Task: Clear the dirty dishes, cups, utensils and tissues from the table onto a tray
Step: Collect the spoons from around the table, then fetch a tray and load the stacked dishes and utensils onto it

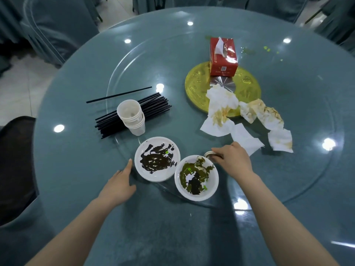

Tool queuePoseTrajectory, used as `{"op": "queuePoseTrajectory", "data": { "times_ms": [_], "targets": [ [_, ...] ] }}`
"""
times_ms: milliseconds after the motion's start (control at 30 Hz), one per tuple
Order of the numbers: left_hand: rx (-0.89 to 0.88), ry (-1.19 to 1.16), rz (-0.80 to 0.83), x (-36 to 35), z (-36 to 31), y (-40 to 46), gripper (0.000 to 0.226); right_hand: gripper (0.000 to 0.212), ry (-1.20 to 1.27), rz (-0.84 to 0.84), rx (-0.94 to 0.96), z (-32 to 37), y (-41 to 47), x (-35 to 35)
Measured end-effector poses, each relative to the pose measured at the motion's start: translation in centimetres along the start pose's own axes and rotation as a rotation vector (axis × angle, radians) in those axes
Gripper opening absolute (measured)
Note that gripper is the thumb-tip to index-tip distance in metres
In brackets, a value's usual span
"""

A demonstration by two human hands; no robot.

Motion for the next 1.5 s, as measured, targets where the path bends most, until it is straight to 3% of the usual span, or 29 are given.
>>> {"op": "queuePoseTrajectory", "data": {
  "times_ms": [300, 433, 633, 800, 1133, 1333, 1500],
  "targets": [
    [-0.015, -0.022, 0.048, -0.1, 0.3, 0.1, 0.091, 0.048, -0.04, 0.086, -0.037, 0.2, -1.1, -1.5],
    [-0.027, -0.088, 0.114, 0.1, 0.7, 0.2, 0.084, 0.052, 0.083, 0.066, -0.082, -0.1, -1.9, -0.9],
    [-0.084, -0.238, -0.03, 2.3, 1.0, -1.2, 0.072, 0.048, 0.302, -0.011, -0.106, 1.3, -3.6, 1.7],
    [-0.152, -0.353, -0.114, 4.3, 1.3, -3.6, 0.067, 0.044, 0.315, -0.101, -0.036, 4.9, -5.2, 4.8],
    [-0.288, -0.455, -0.317, 10.2, 6.1, -13.0, 0.064, 0.041, 0.212, -0.044, 0.202, 19.0, -8.5, 6.4],
    [-0.299, -0.66, -0.478, 13.1, 15.9, -23.5, 0.058, 0.04, 0.254, -0.02, 0.371, 32.5, -12.1, 4.8],
    [-0.306, -0.791, -0.679, 15.4, 25.9, -36.0, 0.054, 0.034, 0.442, 0.082, 0.526, 46.9, -18.8, 1.4]
  ]
}}
Point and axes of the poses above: each hand's wrist, its own y-axis towards the middle knuckle, its own x-axis out of the back of the hand, z = x × y, the point moved 9 cm from there along y, towards the middle knuckle, and after that the axes turned 5 degrees about z, right-handed, at the moved point
